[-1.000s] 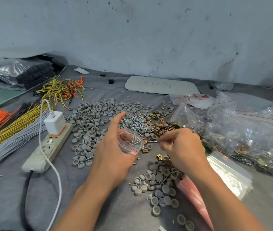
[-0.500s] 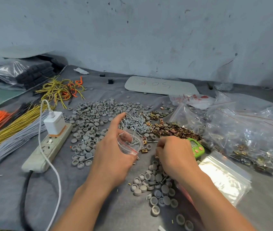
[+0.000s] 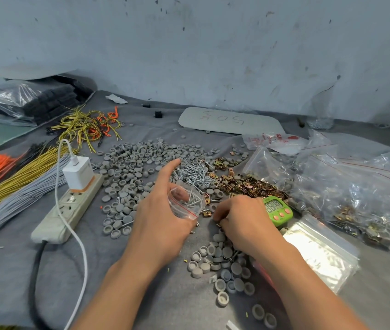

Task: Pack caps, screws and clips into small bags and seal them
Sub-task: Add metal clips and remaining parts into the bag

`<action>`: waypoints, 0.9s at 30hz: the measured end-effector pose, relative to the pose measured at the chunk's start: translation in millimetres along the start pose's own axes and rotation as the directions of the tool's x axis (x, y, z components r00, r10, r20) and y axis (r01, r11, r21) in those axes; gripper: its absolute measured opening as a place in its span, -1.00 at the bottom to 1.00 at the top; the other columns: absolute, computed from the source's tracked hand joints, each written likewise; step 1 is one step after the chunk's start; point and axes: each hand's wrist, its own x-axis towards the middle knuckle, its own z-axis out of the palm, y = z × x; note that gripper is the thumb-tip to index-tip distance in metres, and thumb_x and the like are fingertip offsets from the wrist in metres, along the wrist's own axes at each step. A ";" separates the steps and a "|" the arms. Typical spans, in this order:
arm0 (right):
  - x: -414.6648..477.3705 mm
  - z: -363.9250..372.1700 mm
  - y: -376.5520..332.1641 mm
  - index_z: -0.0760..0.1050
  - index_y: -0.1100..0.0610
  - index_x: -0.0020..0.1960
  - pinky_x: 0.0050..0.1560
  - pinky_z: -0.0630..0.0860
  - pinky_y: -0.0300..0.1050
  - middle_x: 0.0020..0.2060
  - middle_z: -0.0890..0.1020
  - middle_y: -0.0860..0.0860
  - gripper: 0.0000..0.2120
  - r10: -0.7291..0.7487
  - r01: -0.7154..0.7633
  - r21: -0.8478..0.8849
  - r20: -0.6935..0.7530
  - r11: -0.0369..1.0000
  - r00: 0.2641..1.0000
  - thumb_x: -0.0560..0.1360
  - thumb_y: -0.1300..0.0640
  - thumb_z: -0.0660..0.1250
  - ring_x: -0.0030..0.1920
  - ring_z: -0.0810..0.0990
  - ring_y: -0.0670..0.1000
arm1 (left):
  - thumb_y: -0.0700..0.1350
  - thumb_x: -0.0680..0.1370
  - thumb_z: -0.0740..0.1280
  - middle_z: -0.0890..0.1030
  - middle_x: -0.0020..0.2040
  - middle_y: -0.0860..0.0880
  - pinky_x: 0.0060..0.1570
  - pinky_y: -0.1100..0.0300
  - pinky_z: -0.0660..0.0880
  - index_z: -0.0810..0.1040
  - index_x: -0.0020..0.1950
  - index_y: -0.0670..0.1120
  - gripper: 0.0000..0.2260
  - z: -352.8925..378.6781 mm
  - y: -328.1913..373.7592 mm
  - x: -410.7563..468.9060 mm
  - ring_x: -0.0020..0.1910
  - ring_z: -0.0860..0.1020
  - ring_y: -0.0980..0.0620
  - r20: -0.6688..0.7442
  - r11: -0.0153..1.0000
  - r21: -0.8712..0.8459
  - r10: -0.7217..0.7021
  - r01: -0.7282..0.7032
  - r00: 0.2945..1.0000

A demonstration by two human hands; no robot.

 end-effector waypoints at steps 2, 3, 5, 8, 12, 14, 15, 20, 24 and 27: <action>1.4 -0.6 0.1 0.56 -0.18 -0.16 0.17 0.29 -0.03 -0.01 0.69 -0.13 -0.70 -0.007 0.008 -0.020 0.043 1.000 0.999 0.45 0.25 0.34 0.09 0.57 0.02 | -0.19 0.32 0.60 0.61 -0.06 0.28 -0.02 0.11 0.59 0.13 0.48 0.49 0.00 -0.6 0.5 -0.1 -0.09 0.60 0.27 0.003 1.000 0.001 -0.004 0.004 1.000; 1.5 -0.5 0.5 0.56 -0.16 -0.13 0.12 0.23 -0.02 -0.03 0.68 -0.14 -0.72 -0.011 0.014 -0.046 0.059 0.999 0.998 0.45 0.26 0.32 0.07 0.56 0.03 | -0.19 0.32 0.59 0.61 -0.06 0.27 -0.04 0.10 0.59 0.13 0.48 0.50 0.00 -0.8 0.7 -0.2 -0.10 0.60 0.25 0.008 1.000 -0.001 -0.007 0.007 1.000; 1.4 0.3 1.5 0.57 -0.08 -0.08 0.06 0.16 0.00 -0.08 0.65 -0.12 -0.75 -0.020 0.026 -0.082 0.078 0.996 0.997 0.46 0.27 0.28 0.03 0.56 0.04 | -0.21 0.33 0.59 0.61 -0.05 0.26 -0.10 0.10 0.60 0.12 0.48 0.50 0.01 -0.8 0.4 -0.4 -0.16 0.61 0.22 0.019 1.000 -0.007 -0.013 0.013 1.000; 0.7 2.0 2.9 0.55 -0.05 -0.04 0.06 0.16 0.00 -0.13 0.61 -0.11 -0.77 -0.031 0.036 -0.082 0.070 0.996 0.997 0.49 0.27 0.28 -0.03 0.55 0.03 | -0.21 0.32 0.58 0.60 -0.06 0.28 -0.18 0.23 0.48 0.13 0.48 0.50 0.00 -1.0 0.1 -0.6 -0.19 0.59 0.24 0.015 1.000 0.001 -0.014 0.014 1.000; -1.1 3.9 0.6 0.47 -0.10 -0.05 0.03 0.35 -0.05 -0.16 0.60 -0.11 -0.77 0.022 -0.022 0.015 -0.021 1.000 1.000 0.56 0.25 0.30 -0.06 0.51 0.06 | -0.22 0.32 0.58 0.61 -0.06 0.27 -0.15 0.19 0.53 0.12 0.48 0.49 0.01 -1.3 1.3 -0.4 -0.16 0.59 0.25 0.018 1.000 0.007 -0.023 0.023 1.000; -1.8 0.6 -1.0 0.46 -0.12 -0.09 -0.09 0.51 -0.04 -0.15 0.63 -0.08 -0.78 0.081 -0.065 0.169 -0.088 0.983 0.993 0.61 0.20 0.27 -0.06 0.56 0.05 | -0.22 0.32 0.58 0.60 -0.06 0.28 -0.13 0.16 0.57 0.12 0.48 0.49 0.01 -1.4 2.1 -0.8 -0.16 0.60 0.25 0.018 1.000 0.010 -0.025 0.025 1.000; -2.5 -1.7 -1.4 0.45 -0.12 -0.11 -0.15 0.53 -0.07 -0.14 0.66 -0.09 -0.77 0.098 -0.068 0.248 -0.113 0.966 0.989 0.63 0.19 0.27 -0.09 0.59 0.01 | -0.22 0.32 0.58 0.60 -0.06 0.28 -0.13 0.14 0.58 0.12 0.48 0.49 0.01 -1.6 2.4 -0.9 -0.17 0.60 0.24 0.018 1.000 0.012 -0.025 0.024 1.000; -7.6 -11.8 -0.1 0.66 -0.01 -0.05 -0.24 0.58 -0.19 -0.24 0.76 -0.03 -0.74 0.117 -0.058 0.688 -0.039 0.724 0.992 0.59 0.34 0.36 -0.29 0.71 -0.05 | -0.20 0.33 0.59 0.60 -0.06 0.28 -0.10 0.06 0.61 0.13 0.50 0.47 0.00 -1.9 3.9 -1.3 -0.17 0.61 0.22 0.015 1.000 0.022 -0.020 0.019 1.000; -11.3 -14.5 -3.7 0.73 0.10 -0.07 -0.27 0.58 -0.20 -0.28 0.75 0.09 -0.80 0.084 -0.037 0.816 -0.014 0.577 0.996 0.51 0.37 0.45 -0.29 0.74 0.07 | -0.19 0.34 0.59 0.60 -0.07 0.27 -0.03 0.12 0.58 0.14 0.50 0.46 -0.03 -1.6 3.4 -1.1 -0.11 0.60 0.25 0.005 1.000 0.015 -0.002 0.002 1.000; -13.1 -13.7 -7.5 0.73 0.09 -0.09 -0.29 0.57 -0.20 -0.31 0.75 0.08 -0.82 0.100 -0.011 0.814 -0.058 0.581 0.993 0.49 0.35 0.47 -0.34 0.72 0.06 | -0.18 0.34 0.58 0.60 -0.06 0.27 -0.03 0.16 0.55 0.15 0.50 0.45 -0.03 -1.3 2.7 -0.5 -0.09 0.59 0.27 0.000 1.000 0.006 0.005 -0.005 1.000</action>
